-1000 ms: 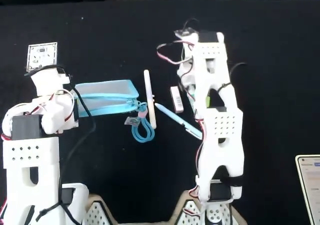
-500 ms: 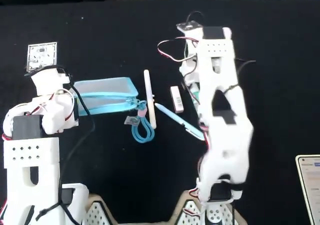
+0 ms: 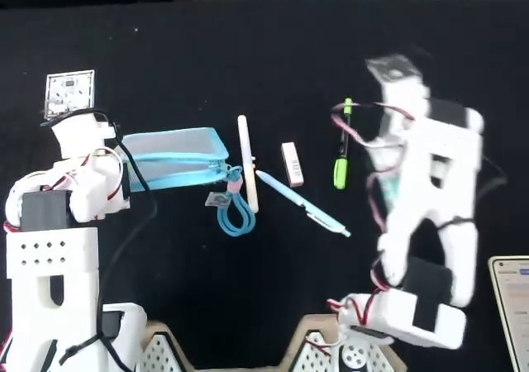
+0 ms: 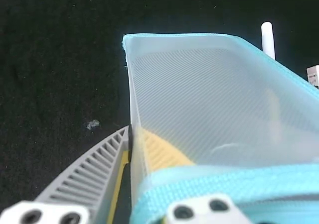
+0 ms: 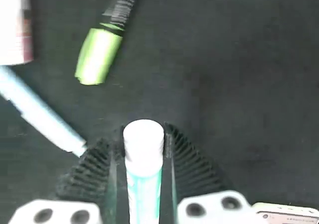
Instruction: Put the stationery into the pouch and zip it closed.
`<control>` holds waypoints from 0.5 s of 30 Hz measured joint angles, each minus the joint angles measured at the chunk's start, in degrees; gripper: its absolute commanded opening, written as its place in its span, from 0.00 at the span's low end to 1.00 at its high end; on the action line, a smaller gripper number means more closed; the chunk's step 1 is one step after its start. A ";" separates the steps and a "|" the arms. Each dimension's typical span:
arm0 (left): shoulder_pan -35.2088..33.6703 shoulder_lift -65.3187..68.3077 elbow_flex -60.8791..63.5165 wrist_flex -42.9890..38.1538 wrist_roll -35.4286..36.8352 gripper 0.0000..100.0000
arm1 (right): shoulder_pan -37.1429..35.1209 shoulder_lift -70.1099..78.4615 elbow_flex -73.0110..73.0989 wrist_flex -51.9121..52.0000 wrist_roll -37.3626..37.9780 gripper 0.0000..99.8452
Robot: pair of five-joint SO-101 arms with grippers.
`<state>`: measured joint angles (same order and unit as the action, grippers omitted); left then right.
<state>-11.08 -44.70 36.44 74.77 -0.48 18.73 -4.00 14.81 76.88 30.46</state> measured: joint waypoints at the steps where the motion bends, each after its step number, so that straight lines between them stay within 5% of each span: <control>1: 0.00 0.00 0.00 0.00 0.00 0.03 | 2.20 0.44 1.76 -2.29 0.97 0.01; 7: 0.00 0.00 0.00 0.00 0.00 0.03 | 8.44 7.30 4.48 -7.82 3.43 0.12; 15: 0.00 0.00 0.00 0.00 0.00 0.03 | 11.52 18.20 1.93 -7.82 3.43 0.11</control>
<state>-11.08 -44.70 36.44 74.77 -0.48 30.24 14.20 16.75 69.05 33.89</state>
